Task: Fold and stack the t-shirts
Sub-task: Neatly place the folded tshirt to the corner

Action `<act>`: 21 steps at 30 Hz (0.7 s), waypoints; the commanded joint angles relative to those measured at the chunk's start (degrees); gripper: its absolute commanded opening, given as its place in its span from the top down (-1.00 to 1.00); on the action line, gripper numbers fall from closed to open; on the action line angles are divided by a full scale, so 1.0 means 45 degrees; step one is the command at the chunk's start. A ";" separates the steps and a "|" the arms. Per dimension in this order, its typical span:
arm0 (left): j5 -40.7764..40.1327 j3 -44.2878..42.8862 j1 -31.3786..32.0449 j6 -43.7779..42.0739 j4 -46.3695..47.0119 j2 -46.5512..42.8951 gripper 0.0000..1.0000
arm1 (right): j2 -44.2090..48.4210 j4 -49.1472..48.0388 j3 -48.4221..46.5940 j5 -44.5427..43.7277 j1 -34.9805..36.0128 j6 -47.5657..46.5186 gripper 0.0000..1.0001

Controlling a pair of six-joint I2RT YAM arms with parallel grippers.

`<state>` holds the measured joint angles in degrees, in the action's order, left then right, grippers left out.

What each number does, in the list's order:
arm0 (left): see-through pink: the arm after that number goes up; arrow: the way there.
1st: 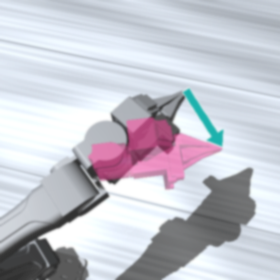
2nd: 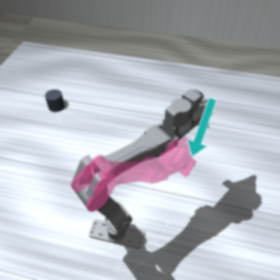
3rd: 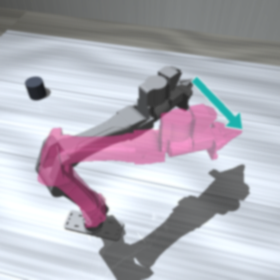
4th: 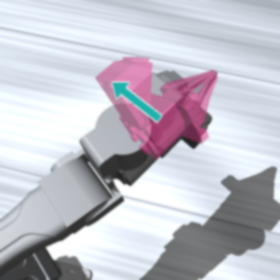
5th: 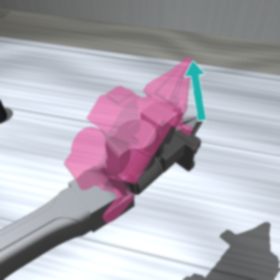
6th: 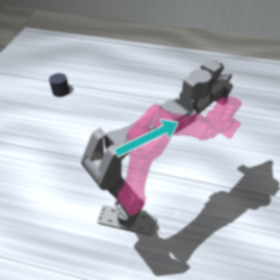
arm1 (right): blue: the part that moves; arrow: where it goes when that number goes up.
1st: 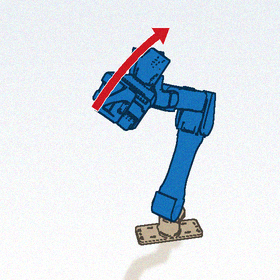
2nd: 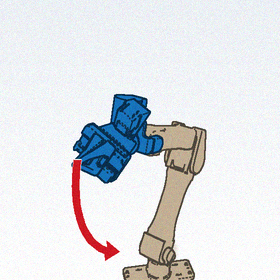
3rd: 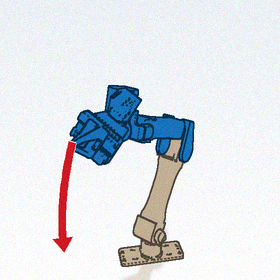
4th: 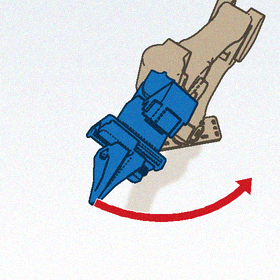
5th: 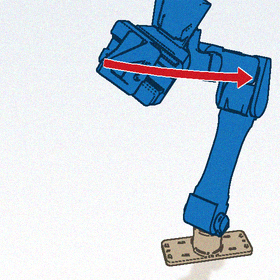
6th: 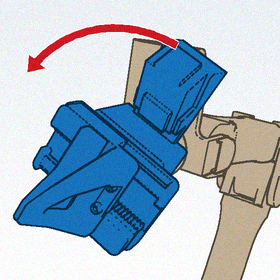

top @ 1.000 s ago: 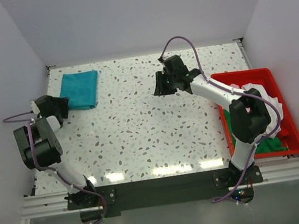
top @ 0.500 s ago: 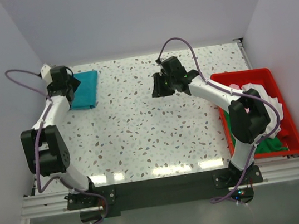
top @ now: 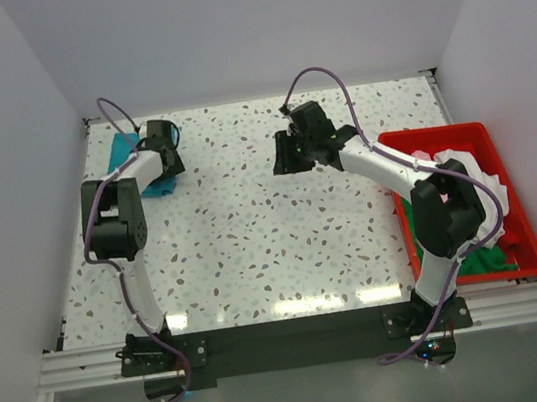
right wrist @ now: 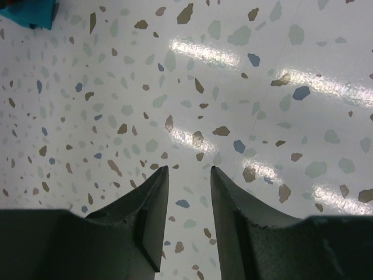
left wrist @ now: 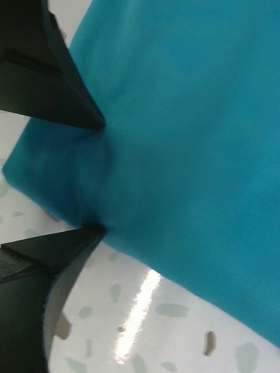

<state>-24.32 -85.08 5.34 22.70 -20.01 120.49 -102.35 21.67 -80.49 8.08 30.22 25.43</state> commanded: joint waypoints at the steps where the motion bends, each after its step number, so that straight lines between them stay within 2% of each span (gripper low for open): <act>1: -0.0747 -0.0956 -0.0016 -0.0786 -0.0435 0.0353 -0.48 | 0.0732 -0.0206 0.0034 -0.0271 0.0043 -0.0280 0.22; 5: -0.1314 -0.1717 -0.0113 -0.1118 -0.0592 0.1094 -0.47 | 0.0810 -0.0285 0.0288 -0.0310 0.0023 -0.0319 0.22; 13: -0.1023 -0.4022 -0.0952 -0.1626 -0.1276 0.2482 -0.46 | 0.0810 -0.0402 0.0698 -0.0272 0.0023 -0.0319 0.22; 21: -0.0475 -0.4103 -0.1655 -0.2913 -0.1003 0.2698 -0.45 | 0.0732 -0.0636 0.0991 -0.0135 0.0043 -0.0144 0.23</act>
<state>-26.94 -102.54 -0.43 14.04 -23.73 131.72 -101.82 21.32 -76.34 7.18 30.22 24.99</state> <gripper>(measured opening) 0.724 0.388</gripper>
